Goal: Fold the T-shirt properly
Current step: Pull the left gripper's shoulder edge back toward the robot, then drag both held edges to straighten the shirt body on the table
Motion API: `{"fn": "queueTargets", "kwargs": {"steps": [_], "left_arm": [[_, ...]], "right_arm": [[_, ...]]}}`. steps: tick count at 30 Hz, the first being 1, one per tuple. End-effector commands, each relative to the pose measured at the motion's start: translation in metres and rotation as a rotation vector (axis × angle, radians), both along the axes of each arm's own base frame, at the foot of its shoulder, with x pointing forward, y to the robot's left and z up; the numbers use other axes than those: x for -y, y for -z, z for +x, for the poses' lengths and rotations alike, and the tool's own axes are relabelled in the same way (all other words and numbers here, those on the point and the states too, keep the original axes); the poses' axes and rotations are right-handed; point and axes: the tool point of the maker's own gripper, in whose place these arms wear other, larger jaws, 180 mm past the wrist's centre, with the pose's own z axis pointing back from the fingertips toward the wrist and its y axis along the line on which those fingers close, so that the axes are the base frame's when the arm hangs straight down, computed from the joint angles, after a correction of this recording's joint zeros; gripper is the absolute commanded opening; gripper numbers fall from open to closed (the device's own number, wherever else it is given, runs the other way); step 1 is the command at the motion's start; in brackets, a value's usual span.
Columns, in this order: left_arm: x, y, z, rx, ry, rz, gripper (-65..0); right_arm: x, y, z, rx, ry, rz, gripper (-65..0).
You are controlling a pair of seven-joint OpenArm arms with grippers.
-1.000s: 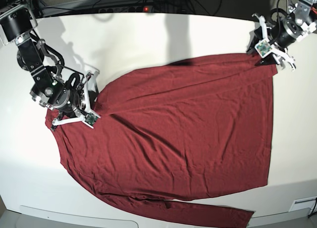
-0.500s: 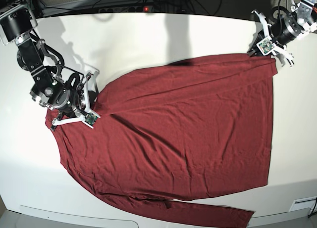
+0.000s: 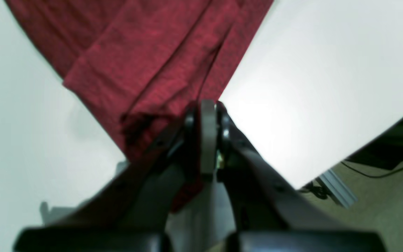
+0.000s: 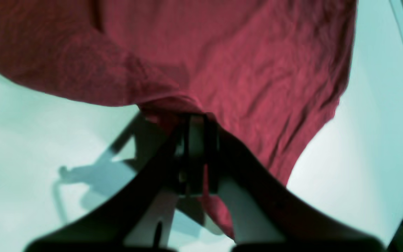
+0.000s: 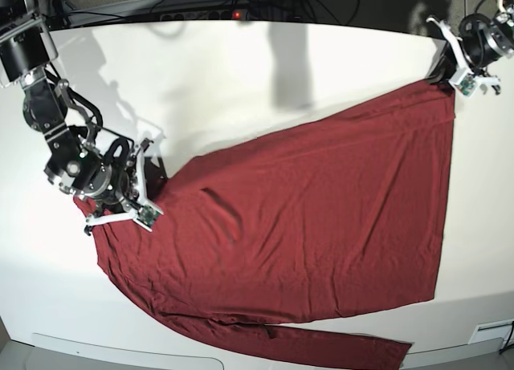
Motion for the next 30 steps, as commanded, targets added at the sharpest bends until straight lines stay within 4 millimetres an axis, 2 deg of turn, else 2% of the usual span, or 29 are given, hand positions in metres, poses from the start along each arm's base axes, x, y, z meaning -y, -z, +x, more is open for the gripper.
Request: {"fn": "queueTargets", "kwargs": {"steps": [1,4,9,12,18,23,25,30], "left_arm": [[-0.006,-0.016,0.015,0.057,-0.014,-0.005,-65.0],[-0.007,-0.029,0.033,0.109,-0.034,-0.03,-65.0],[-0.005,-0.05,0.064,0.189,-0.049,-0.066,-65.0],[-0.013,-0.058,0.082,0.233,-0.081,-0.036,-65.0],[-0.019,-0.073,0.105,0.293,-0.109,-0.019,-65.0],[-0.019,-0.074,0.11,0.306,-0.121,-0.018,-65.0],[-0.023,-0.074,0.112,0.312,-0.142,-0.009,-65.0],[-0.017,-0.079,0.114,0.346,-0.133,-0.038,-65.0]], "right_arm": [[0.008,-0.02,0.015,0.06,0.014,-0.016,-65.0],[0.007,-0.018,0.016,0.057,0.018,-0.011,-65.0],[0.014,-0.003,0.016,0.026,0.051,0.0,-65.0],[0.015,0.002,0.018,0.016,0.065,0.011,-65.0],[0.007,0.0,0.032,0.03,0.076,0.045,-65.0],[-0.006,0.003,0.041,0.048,0.069,0.08,-65.0],[-0.007,0.006,0.043,0.048,0.071,0.071,-65.0],[-0.004,0.006,0.052,0.067,0.075,0.044,-65.0]]}}
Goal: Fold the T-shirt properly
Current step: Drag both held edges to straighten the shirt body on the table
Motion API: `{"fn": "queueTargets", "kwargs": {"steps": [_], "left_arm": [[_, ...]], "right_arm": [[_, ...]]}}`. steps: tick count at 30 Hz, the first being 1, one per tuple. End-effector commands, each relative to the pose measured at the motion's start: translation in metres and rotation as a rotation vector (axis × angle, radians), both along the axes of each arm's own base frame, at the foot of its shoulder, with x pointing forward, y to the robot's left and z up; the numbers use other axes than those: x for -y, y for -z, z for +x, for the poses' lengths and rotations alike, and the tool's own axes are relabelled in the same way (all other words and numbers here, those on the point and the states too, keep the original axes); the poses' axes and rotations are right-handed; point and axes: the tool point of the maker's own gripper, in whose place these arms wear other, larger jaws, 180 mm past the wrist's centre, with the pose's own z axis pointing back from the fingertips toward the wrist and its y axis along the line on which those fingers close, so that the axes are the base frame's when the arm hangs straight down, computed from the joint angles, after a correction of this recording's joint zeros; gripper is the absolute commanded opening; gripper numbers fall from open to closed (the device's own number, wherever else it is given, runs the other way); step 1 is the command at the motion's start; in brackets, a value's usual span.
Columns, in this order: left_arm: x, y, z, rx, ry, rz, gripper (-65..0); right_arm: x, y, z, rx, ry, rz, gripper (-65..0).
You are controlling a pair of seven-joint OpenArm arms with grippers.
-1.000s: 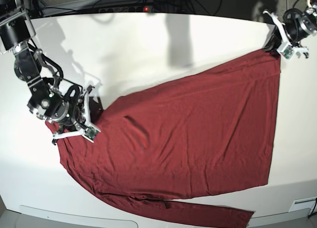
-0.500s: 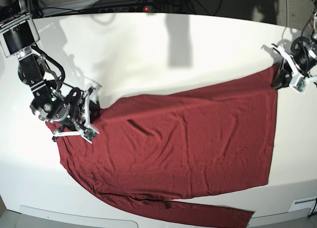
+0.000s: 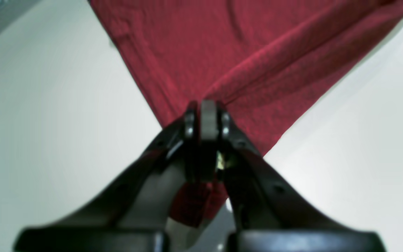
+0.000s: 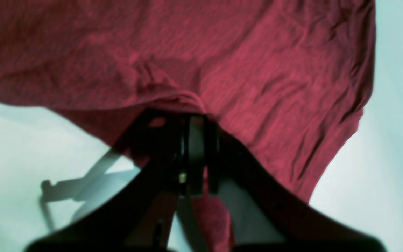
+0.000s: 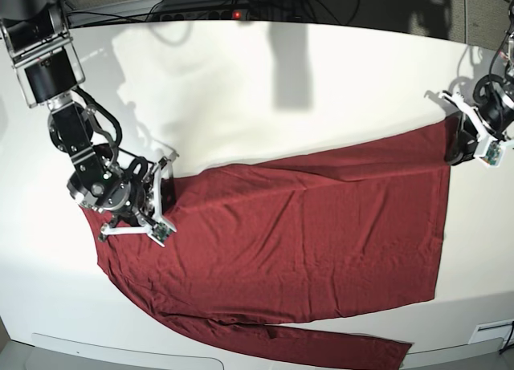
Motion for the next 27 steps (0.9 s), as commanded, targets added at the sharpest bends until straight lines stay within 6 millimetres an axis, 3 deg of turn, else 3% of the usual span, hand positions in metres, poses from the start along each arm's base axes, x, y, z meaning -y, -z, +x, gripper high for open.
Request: {"fn": "queueTargets", "kwargs": {"steps": [1,6,14,21,22,25,27], "left_arm": [[-0.002,-0.014,0.008,0.051,-0.002,-0.005,-65.0],[0.002,-0.003,0.016,0.059,-0.011,0.029,-65.0],[-0.007,0.006,0.048,0.069,-0.078,0.005,-65.0],[-0.018,0.018,0.049,0.036,-0.109,0.001,-65.0],[-0.019,0.017,0.05,0.039,-0.115,0.002,-60.4],[-0.026,0.014,0.052,0.047,-0.154,-0.012,-44.6],[-0.028,0.017,0.051,0.019,-0.177,-0.031,-43.4]], "right_arm": [[0.007,-0.022,0.019,0.068,0.013,0.0,-65.0],[0.014,-0.025,0.031,0.083,0.035,0.011,-65.0],[0.019,-0.016,0.04,0.058,0.076,0.029,-65.0],[0.02,-0.017,0.041,0.062,0.076,0.029,-65.0],[0.02,-0.018,0.042,0.064,0.077,0.03,-64.6],[0.024,-0.023,0.047,0.073,0.113,0.027,-54.7],[0.026,-0.028,0.05,0.082,0.145,0.05,-54.7]]}}
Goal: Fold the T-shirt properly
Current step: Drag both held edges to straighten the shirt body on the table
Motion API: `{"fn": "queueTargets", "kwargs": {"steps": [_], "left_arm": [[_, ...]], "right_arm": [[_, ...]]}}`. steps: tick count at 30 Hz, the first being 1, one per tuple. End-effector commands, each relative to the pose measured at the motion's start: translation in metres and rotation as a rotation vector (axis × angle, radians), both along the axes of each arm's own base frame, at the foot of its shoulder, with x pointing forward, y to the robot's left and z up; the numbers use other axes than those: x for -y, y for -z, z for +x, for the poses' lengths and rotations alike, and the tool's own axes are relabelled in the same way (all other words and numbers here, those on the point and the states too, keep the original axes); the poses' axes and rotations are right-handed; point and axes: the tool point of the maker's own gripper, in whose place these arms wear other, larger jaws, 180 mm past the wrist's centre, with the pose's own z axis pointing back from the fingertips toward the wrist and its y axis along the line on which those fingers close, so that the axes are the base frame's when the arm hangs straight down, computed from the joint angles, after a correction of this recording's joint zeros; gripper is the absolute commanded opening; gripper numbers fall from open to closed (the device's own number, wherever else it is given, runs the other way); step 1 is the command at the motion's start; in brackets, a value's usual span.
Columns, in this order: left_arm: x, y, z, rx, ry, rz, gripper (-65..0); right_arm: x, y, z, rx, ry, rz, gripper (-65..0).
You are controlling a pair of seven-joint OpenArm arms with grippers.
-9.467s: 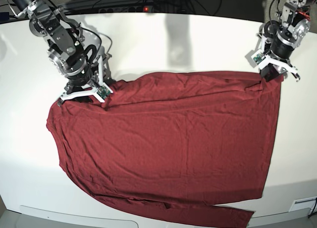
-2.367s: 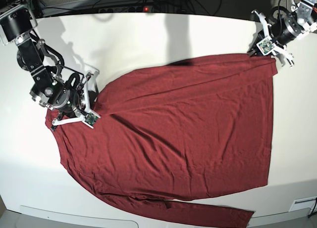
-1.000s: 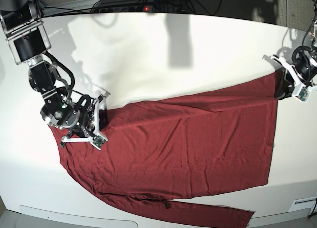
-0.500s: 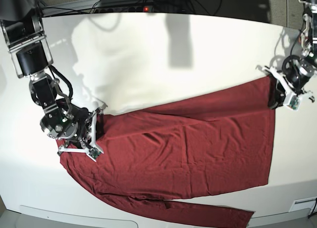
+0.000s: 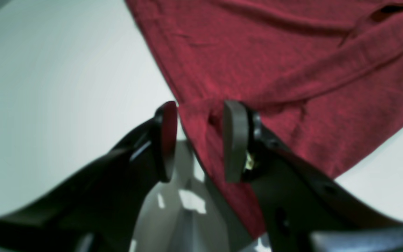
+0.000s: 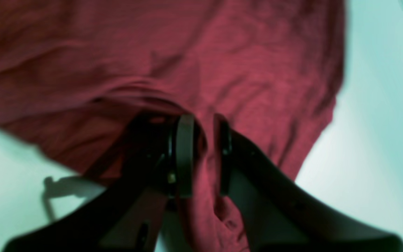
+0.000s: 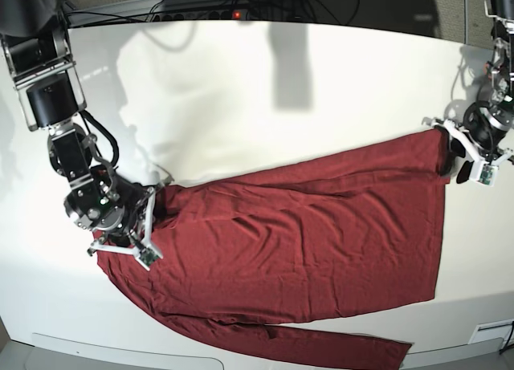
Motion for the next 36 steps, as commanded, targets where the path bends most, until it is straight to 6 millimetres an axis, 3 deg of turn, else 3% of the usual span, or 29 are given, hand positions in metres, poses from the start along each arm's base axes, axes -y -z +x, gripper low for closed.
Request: {"fn": "queueTargets", "kwargs": {"steps": [1,6,10,13,15,18,23,29,36], "left_arm": [[-0.007,-0.017,0.01,0.048,-0.013,-0.007,-43.4],[-0.007,-0.018,0.007,0.017,-0.06,-0.121,-43.4],[0.006,-0.026,0.009,0.024,-0.067,-0.261,-43.5],[0.016,-0.024,0.008,0.019,-0.066,-0.305,-44.5],[0.026,-0.017,0.006,-0.001,-0.068,-0.327,-51.9],[0.037,-0.014,0.007,0.009,-0.075,-0.365,-65.0],[0.033,-0.005,0.008,0.026,-0.128,-0.308,-65.0],[0.02,0.02,0.001,-0.011,-0.213,-0.278,-65.0],[0.015,0.029,-0.003,-0.026,-0.23,-0.28,-65.0]], "right_arm": [[0.005,-0.026,0.018,0.069,0.015,0.02,-54.7],[0.002,-0.044,0.021,0.094,0.04,0.074,-54.8],[-0.01,-0.061,0.017,0.071,0.054,0.135,-54.8],[-0.022,-0.065,0.008,0.014,0.062,0.187,-60.5],[-0.023,-0.059,0.001,-0.032,0.071,0.197,-65.0],[-0.027,-0.047,-0.009,-0.058,0.069,0.206,-65.0],[-0.023,-0.016,-0.022,-0.032,0.051,0.177,-65.0],[-0.009,0.008,-0.015,-0.012,0.099,0.189,-65.0],[0.024,0.0,0.012,0.044,0.182,0.157,-65.0]]}}
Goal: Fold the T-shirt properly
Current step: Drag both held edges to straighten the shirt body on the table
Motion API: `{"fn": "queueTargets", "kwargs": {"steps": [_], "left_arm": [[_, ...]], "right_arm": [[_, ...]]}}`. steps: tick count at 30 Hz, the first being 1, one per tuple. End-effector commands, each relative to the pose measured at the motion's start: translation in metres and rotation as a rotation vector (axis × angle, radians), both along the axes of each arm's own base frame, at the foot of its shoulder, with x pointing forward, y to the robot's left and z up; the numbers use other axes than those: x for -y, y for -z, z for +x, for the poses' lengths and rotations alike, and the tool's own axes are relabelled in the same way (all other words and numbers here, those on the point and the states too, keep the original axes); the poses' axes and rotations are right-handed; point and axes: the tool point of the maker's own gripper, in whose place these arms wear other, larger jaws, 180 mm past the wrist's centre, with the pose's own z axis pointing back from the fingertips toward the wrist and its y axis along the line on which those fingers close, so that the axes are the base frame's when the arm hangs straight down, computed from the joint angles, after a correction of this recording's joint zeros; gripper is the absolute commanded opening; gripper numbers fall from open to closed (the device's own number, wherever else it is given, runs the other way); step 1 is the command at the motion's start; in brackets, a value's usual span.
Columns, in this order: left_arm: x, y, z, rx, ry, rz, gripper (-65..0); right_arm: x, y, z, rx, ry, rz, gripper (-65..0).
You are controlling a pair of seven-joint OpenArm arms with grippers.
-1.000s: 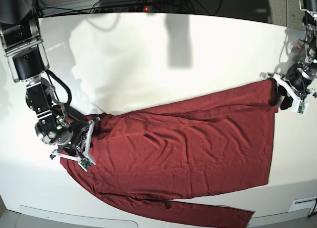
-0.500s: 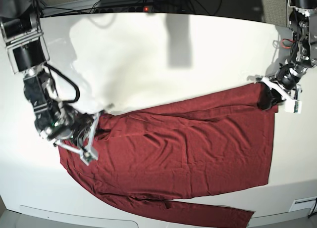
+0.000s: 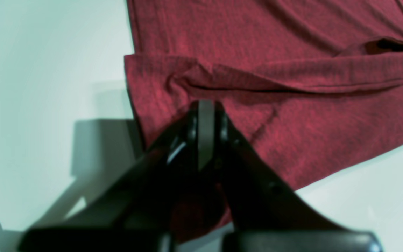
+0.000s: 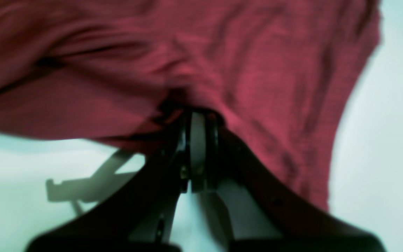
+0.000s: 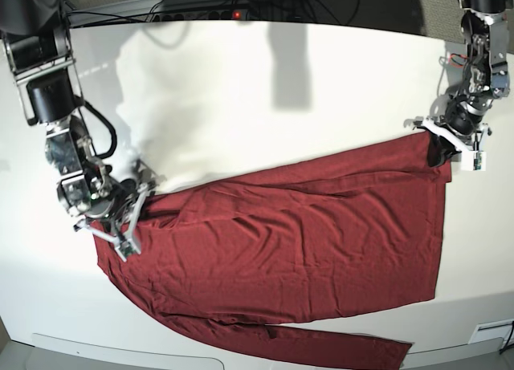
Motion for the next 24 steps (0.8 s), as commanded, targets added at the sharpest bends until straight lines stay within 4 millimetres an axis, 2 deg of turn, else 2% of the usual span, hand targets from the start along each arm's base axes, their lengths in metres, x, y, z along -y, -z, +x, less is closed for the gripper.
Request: {"fn": "queueTargets", "kwargs": {"steps": [1,5,9,12,17,24], "left_arm": [[-0.007,-0.01,0.007,0.027,-0.004,0.013,-65.0],[-0.007,-0.01,0.007,0.026,-0.004,0.013,-65.0],[-0.007,-0.01,0.007,0.026,-0.004,0.013,-65.0],[-0.007,-0.01,0.007,0.026,-0.004,0.013,-65.0],[-0.007,-0.01,0.007,0.025,-0.004,0.013,-65.0],[-0.007,-0.009,0.006,0.019,-0.003,0.014,-65.0]], "right_arm": [[0.007,-0.025,0.021,0.071,0.011,-0.003,-65.0],[0.03,-0.047,0.042,0.156,0.099,-0.048,-65.0],[0.034,-0.059,0.051,0.177,0.121,-0.05,-65.0],[0.032,-0.051,0.044,0.117,0.151,-0.005,-65.0],[0.005,-0.034,0.024,-0.013,0.068,0.114,-65.0],[0.001,-0.003,-0.003,-0.059,0.063,0.133,-65.0]]}}
